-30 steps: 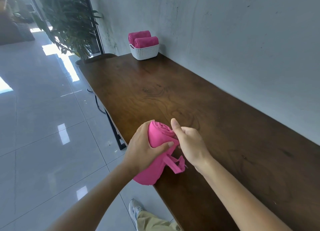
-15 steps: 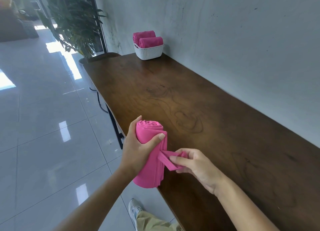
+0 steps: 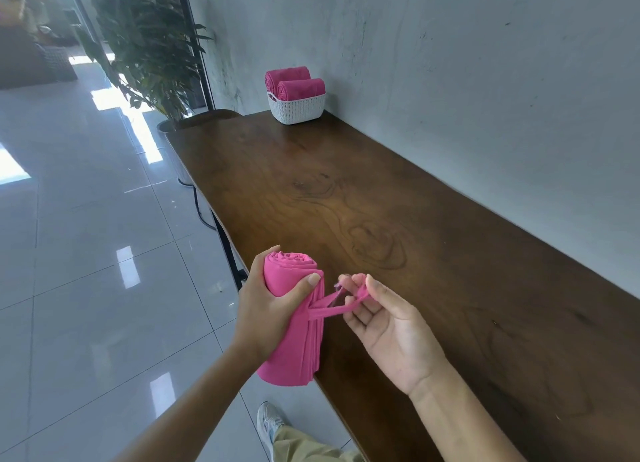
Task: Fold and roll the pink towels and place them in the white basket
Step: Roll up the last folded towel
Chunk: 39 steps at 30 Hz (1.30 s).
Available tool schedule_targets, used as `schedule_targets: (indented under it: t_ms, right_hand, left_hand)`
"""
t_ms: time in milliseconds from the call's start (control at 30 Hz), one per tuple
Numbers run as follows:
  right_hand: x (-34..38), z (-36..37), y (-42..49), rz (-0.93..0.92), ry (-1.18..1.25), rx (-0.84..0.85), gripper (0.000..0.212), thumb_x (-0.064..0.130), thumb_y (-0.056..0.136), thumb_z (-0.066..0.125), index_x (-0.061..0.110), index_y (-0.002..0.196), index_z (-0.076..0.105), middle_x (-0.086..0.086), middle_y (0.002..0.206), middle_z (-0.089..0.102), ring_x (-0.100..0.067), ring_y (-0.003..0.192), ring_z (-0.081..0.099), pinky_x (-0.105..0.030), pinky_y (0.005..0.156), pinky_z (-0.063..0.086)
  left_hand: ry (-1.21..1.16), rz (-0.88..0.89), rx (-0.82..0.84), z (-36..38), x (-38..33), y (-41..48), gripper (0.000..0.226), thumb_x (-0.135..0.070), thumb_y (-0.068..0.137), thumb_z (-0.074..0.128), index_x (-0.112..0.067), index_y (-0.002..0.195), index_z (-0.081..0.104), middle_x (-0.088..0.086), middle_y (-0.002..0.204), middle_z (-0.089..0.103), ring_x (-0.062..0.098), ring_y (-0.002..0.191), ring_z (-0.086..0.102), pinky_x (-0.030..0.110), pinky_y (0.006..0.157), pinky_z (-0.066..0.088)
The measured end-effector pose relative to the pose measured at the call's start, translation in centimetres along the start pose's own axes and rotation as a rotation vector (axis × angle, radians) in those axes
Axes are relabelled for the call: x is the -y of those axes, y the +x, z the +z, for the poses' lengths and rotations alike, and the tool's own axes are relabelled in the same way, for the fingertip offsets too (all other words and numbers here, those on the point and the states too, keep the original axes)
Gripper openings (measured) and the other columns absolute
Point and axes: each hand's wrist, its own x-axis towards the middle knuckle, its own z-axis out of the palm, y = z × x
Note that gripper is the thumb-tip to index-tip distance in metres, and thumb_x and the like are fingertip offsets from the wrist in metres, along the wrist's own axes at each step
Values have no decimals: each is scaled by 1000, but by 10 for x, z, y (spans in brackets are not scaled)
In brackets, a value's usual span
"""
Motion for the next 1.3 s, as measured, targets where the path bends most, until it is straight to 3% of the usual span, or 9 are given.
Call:
schedule_targets:
  t_ms: [100,233,300,400,567,733,833,1000,1300]
  right_hand:
    - [-1,4,-3,-3,132,27,33,15,100,49,2,120,72,-17,129,67,-24,108,69,-37,101,53]
    - [-4,2,1,-37,170,86,45,11,77,81,2,121,71,-17,136,63,-10,70,68,-23,74,60]
    - [-3,3,1,-47,121,56,48,14,72,85,3,117,73,-16,136,63,-8,60,62,-22,68,59]
    - [2,5,0,-86,25,-9,30,14,79,72,6,107,78,-17,126,68,-17,85,72,-29,78,62]
    - [2,4,-1,-107,68,-44,37,13,85,66,2,120,70,-19,128,67,-28,119,66,-39,101,52]
    - [3,6,2,-105,27,47,47,20,65,88,1,107,77,-21,131,65,-30,122,64,-34,97,55]
    - [3,9,1,-107,-84,61,40,20,73,77,7,110,77,-17,130,66,-28,123,64,-35,99,54]
    - [0,16,1,-142,-425,122,67,21,81,73,18,144,50,-4,136,64,-23,128,60,-44,110,47]
    - [-11,18,9,-202,-715,112,66,29,76,80,29,136,53,4,126,67,-17,123,62,-39,101,54]
  left_hand:
    - [-17,-6,-5,1,0,-1,90,-81,64,69,-33,137,47,-13,112,66,11,95,69,28,76,61]
    - [-33,-7,22,4,-3,-4,86,-78,65,70,-32,134,49,-13,109,66,7,93,69,26,73,61]
    - [-36,-14,42,6,-3,-7,85,-78,64,70,-32,132,50,-13,108,67,6,93,69,25,73,62]
    - [-75,-30,40,5,-1,-10,80,-78,63,72,-32,127,54,-12,105,68,9,92,70,27,72,62]
    - [-99,-17,32,3,-5,-12,81,-76,63,72,-31,127,53,-12,105,68,7,93,69,21,68,59]
    - [-91,-14,93,0,-7,-13,86,-80,61,72,-35,130,50,-15,108,67,7,93,70,26,72,62]
    - [-77,0,160,-3,-11,-14,88,-78,63,71,-35,135,47,-18,109,65,5,95,69,25,75,61]
    - [-38,53,416,-9,-17,-12,81,-57,77,76,-41,145,35,-24,118,60,7,108,65,35,92,59]
    - [253,190,615,-25,-20,4,96,-53,80,74,-46,156,15,-20,141,41,6,121,51,30,97,55]
